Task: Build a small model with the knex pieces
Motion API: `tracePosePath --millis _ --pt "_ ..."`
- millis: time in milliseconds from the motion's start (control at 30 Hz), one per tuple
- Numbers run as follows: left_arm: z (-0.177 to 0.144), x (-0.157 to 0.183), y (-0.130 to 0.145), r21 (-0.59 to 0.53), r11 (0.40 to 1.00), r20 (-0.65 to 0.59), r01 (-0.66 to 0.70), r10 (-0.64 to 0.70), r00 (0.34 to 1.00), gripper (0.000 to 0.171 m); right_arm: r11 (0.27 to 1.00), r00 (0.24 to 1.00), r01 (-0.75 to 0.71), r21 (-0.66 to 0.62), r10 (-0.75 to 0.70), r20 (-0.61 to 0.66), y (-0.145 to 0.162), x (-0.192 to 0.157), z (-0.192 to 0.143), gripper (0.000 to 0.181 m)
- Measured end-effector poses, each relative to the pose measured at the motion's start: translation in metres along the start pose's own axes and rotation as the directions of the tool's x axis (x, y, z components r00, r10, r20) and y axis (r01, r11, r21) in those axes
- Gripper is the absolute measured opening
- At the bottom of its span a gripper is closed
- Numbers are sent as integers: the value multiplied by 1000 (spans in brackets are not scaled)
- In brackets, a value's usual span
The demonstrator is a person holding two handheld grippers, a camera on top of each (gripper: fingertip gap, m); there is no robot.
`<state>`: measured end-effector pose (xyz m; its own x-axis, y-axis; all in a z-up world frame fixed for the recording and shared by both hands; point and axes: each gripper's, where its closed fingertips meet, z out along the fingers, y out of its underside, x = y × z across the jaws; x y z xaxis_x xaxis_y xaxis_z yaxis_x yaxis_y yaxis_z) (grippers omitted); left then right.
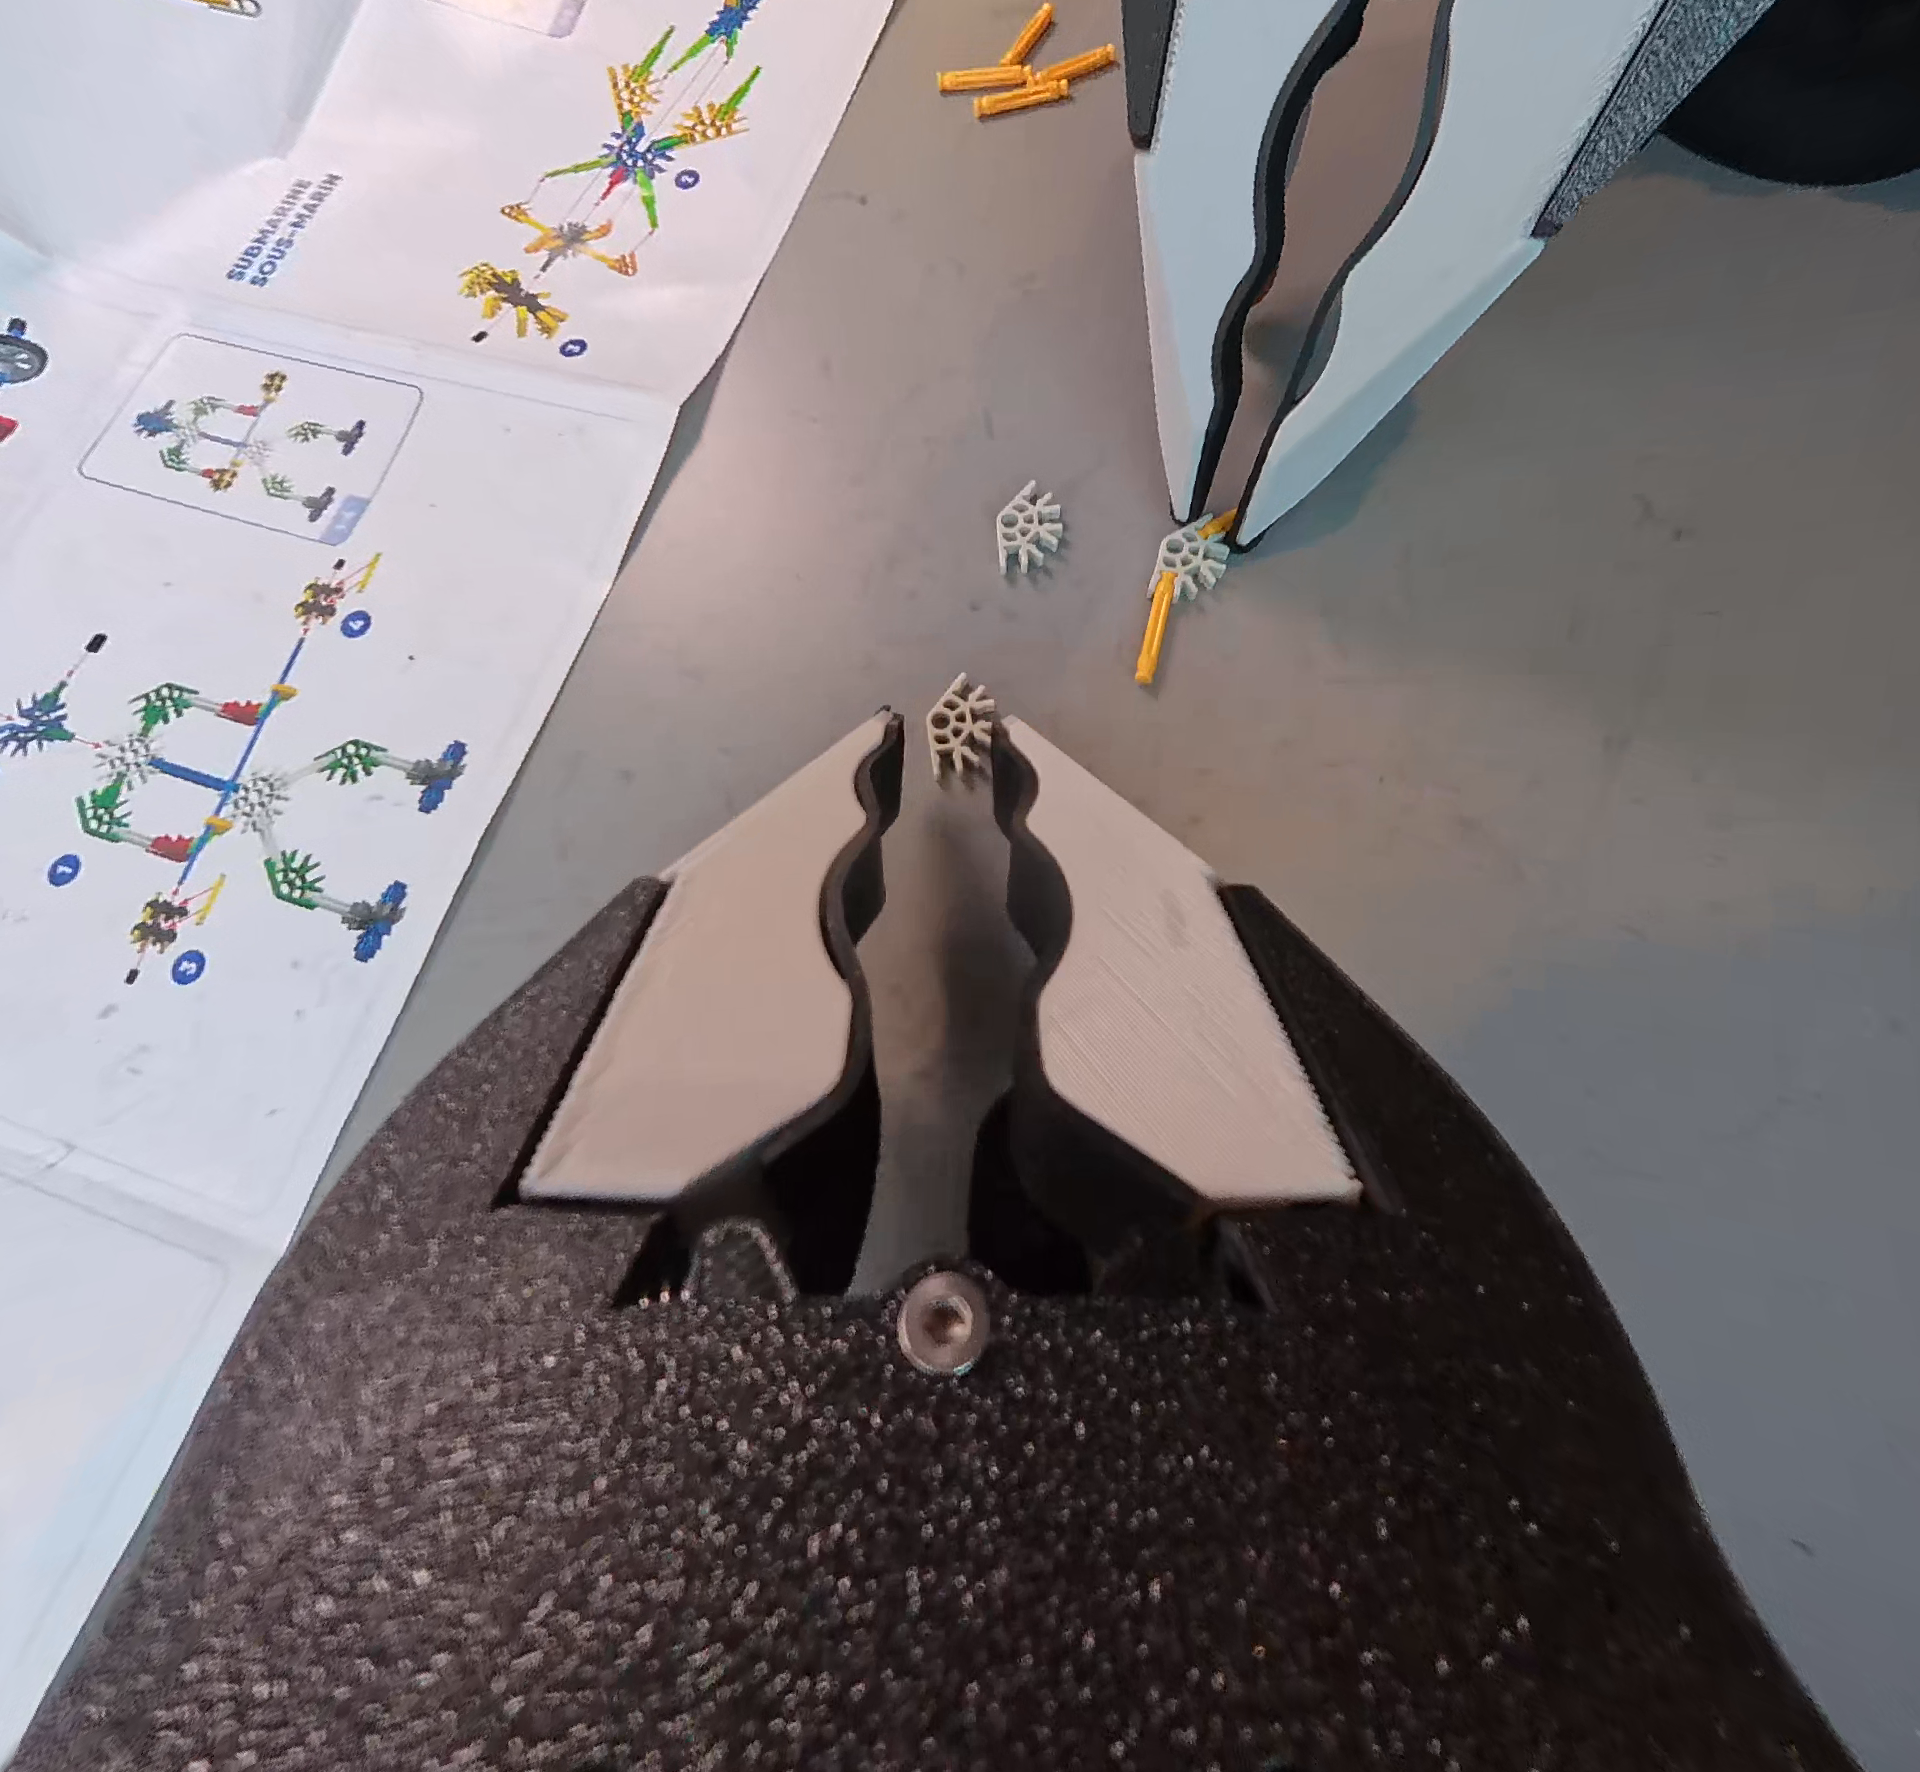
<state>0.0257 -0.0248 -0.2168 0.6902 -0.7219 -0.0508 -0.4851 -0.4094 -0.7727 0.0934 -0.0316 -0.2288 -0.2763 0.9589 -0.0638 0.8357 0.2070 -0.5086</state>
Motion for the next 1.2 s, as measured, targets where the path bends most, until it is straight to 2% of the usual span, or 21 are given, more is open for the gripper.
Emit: tracePosePath --millis 233,400,533,800,967,1200 --pt "8 5 7 -38 999 -32 26 -27 999 17 1000 1000 -5 -4 5 -5 3 4 -2 8" --pt "9 8 6 -47 998 -42 34 -36 998 10 999 999 41 23 -41 -24 -1 6 -1 20" --pt "7 14 4 -42 999 -61 22 -25 998 10 998 999 44 37 -43 -28 -4 7 2 13" --pt "7 29 0 -39 999 -116 25 -29 993 10 997 997 -74 31 75 -24 -4 9 -2 12" --pt "12 36 2 -61 998 -122 23 -30 992 10 996 998 -66 61 66 -1 -9 5 -5 13" --pt "12 37 2 -68 997 -115 49 -56 992 10 997 998 -70 33 69 13 -5 3 1 12"
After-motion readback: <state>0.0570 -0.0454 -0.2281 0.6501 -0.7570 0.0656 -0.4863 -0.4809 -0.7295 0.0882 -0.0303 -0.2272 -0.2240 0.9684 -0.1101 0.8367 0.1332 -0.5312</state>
